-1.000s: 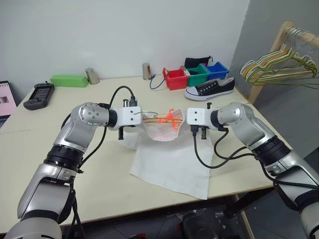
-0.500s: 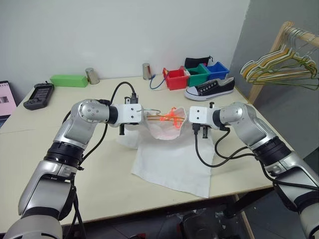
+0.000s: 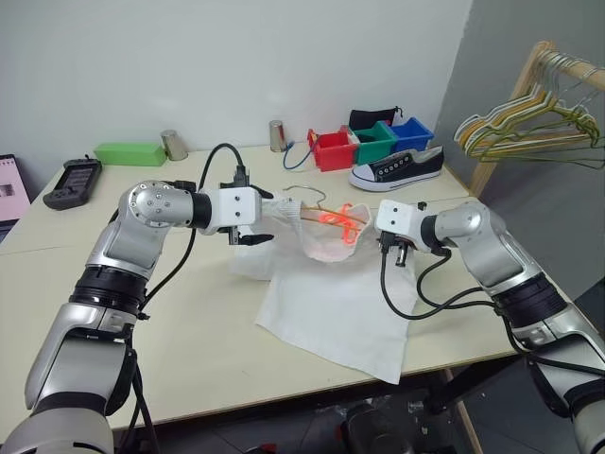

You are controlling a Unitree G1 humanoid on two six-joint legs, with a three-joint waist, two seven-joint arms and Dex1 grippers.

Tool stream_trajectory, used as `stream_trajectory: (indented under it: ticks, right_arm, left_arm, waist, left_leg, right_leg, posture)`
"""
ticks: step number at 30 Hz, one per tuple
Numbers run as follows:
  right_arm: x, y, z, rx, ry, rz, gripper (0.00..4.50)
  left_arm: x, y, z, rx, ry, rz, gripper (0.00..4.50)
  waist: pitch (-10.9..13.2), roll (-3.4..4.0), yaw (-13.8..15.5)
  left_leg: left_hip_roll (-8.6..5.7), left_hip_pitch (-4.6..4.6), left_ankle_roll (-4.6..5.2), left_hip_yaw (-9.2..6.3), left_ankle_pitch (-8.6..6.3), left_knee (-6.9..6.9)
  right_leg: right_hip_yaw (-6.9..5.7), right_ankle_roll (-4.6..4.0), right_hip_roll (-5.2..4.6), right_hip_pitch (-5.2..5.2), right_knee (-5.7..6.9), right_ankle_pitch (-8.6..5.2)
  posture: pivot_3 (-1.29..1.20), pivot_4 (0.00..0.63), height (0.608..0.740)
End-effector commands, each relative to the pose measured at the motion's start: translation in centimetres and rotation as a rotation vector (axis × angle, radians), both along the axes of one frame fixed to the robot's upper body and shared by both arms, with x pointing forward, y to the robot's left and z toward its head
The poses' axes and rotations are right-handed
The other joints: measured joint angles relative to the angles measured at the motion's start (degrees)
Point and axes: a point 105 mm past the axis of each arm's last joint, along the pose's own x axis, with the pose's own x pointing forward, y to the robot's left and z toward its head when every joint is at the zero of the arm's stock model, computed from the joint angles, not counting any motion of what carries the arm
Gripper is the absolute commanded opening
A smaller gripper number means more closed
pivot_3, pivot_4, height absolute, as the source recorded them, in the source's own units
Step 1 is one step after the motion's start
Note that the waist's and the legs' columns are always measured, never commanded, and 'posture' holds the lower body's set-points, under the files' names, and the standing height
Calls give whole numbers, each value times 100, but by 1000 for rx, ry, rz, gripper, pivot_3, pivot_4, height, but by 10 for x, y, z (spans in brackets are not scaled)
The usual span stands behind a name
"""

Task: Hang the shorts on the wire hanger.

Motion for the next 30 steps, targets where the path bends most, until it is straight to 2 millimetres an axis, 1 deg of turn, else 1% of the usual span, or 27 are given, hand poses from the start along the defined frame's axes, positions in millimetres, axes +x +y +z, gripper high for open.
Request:
stream_trajectory:
  ticks: [1, 3, 4, 7, 10, 12, 13, 15, 19, 22, 24, 26, 29, 30]
  right_arm:
    - [-1, -7, 14, 76, -24, -46, 0]
    - [-2, -14, 11, 126, 3, -104, 0]
    - [-3, -18, 9, 165, 23, -142, 0]
    - [-14, -31, 4, 255, 75, -239, 0]
    - [-31, -49, -6, 279, 108, -326, 0]
    - [-43, -64, -15, 301, 141, -408, 0]
    - [-48, -71, -18, 326, 155, -458, 0]
    - [-54, -87, -18, 407, 164, -584, 0]
    - [-63, -115, -16, 524, 151, -796, 0]
    - [-75, -134, -16, 616, 137, -952, 0]
    - [-82, -152, -17, 658, 111, -1074, 0]
    - [-88, -168, -18, 673, 82, -1173, 0]
    - [-100, -196, -19, 660, 9, -1334, 0]
    - [-101, -201, -18, 655, -13, -1362, 0]
  left_arm:
    - [-1, -5, 44, -131, -113, -23, 4494]
    - [-2, -3, 54, -182, -109, -14, 4494]
    - [-4, 1, 56, -191, -88, -8, 4494]
    - [-12, 11, 50, -181, -9, 0, 4494]
    - [-17, 8, 47, -244, 39, -2, 4494]
    - [-23, -6, 42, -312, 73, -35, 4494]
    - [-27, -18, 39, -350, 94, -63, 4494]
    - [-36, -46, 32, -428, 127, -120, 4494]
    - [-49, -91, 25, -561, 186, -186, 4494]
    - [-57, -123, 20, -648, 226, -226, 4494]
    - [-60, -140, 19, -688, 240, -242, 4494]
    - [-61, -153, 19, -720, 249, -249, 4494]
    - [-63, -177, 22, -785, 263, -274, 4494]
    - [-64, -182, 24, -801, 265, -278, 4494]
  waist:
    - [0, 0, 0]
    - [0, 0, -6]
    - [-1, -1, -7]
    - [-1, -1, -18]
    - [-2, 0, -17]
    - [-3, -1, -11]
    - [-5, -4, 3]
    - [-5, -4, 20]
    - [-7, -6, -61]
    - [-22, 3, -190]
    - [-32, 13, -326]
    - [-34, 16, -468]
    - [-37, 20, -717]
    - [-37, 20, -805]
  left_leg:
    - [0, 1, 0, 1, 0, 0]
    - [0, 1, 0, 1, 0, 0]
    - [0, 1, 0, 1, 0, 1]
    - [1, 1, 0, 0, 0, 1]
    - [2, 1, 0, 2, 0, 0]
    - [2, 1, 0, 2, 0, 2]
    - [2, 0, 0, 2, 0, 2]
    - [0, 0, -1, 1, 0, 7]
    - [-6, -1, -1, 8, 0, 20]
    - [-5, 3, 0, 6, 0, 21]
    - [-4, 4, 0, 7, 0, 21]
    - [-6, 5, 0, 13, 0, 21]
    - [-6, 7, 0, 23, -1, 20]
    - [-5, 7, 0, 25, -1, 20]
  right_leg:
    - [0, 0, 0, 0, 0, 0]
    - [0, 0, 0, 1, 0, 0]
    - [1, 0, 0, 2, 0, 0]
    - [0, 0, 0, 1, 2, 0]
    - [1, 0, 0, 1, 2, 0]
    - [0, 0, 0, 2, 0, 0]
    - [0, 1, -1, 4, 0, 0]
    - [0, 1, -2, 10, -2, 0]
    - [10, 16, -6, 14, -5, 9]
    - [6, 16, -5, 19, -3, 9]
    - [6, 15, -3, 21, -4, 8]
    - [9, 16, -4, 21, -6, 8]
    - [14, 15, -5, 23, -9, 7]
    - [15, 15, -6, 25, -12, 7]
  posture:
    - [-317, 8, 740]
    - [-321, 3, 740]
    - [-321, 3, 740]
    - [-330, 4, 740]
    - [-353, 7, 740]
    - [-359, 6, 740]
    - [-368, 6, 740]
    - [-395, 8, 740]
    - [-448, 14, 740]
    - [-477, 15, 740]
    - [-492, 17, 740]
    - [-524, 22, 740]
    - [-553, 25, 740]
    - [-557, 25, 740]
